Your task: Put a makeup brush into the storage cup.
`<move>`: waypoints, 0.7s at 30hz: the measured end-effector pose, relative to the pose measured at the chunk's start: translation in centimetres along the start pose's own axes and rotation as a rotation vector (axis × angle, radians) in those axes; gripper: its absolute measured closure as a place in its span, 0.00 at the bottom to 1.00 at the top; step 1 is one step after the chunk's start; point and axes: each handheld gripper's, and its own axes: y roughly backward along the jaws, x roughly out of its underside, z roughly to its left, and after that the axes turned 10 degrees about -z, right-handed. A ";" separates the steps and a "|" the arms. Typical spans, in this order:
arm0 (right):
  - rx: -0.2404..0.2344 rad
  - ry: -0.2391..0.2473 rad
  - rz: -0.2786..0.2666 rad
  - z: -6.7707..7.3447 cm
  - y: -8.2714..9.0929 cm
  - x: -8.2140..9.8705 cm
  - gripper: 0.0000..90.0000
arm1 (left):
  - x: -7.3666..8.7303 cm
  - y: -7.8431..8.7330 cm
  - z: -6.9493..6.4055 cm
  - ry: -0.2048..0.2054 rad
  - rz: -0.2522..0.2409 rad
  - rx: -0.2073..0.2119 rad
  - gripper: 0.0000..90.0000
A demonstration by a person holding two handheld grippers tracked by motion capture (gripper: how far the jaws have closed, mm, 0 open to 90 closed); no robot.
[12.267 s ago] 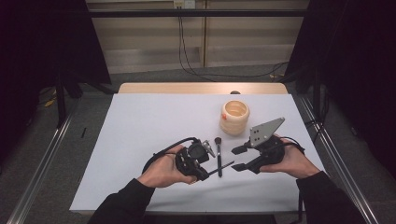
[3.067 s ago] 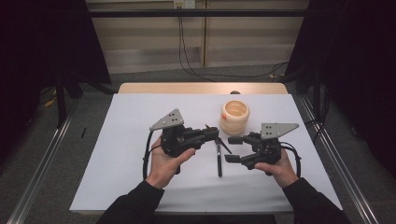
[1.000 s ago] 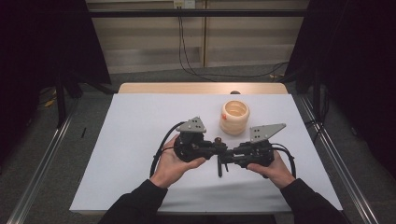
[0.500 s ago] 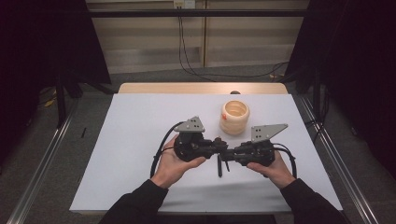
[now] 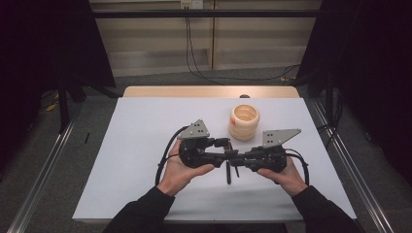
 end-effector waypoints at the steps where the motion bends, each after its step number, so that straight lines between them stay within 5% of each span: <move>1: 0.004 0.000 -0.002 0.0 0.0 0.0 0.93 | 0.1 0.0 0.0 0.000 -0.008 -0.004 0.46; 12: 0.022 0.011 -0.018 0.0 0.2 -0.2 0.93 | 0.2 0.6 0.1 -0.022 -0.086 -0.072 0.09; 17: 0.037 0.005 -0.026 -0.2 0.3 -0.2 0.93 | 0.4 1.2 0.3 -0.007 -0.106 -0.106 0.02; 20: 0.045 0.010 -0.034 -0.2 0.4 -0.3 0.93 | 0.7 1.5 0.5 -0.019 -0.091 -0.169 0.03; 21: 0.047 0.009 -0.034 -0.2 0.4 -0.3 0.93 | 0.8 1.8 0.8 -0.009 -0.102 -0.151 0.02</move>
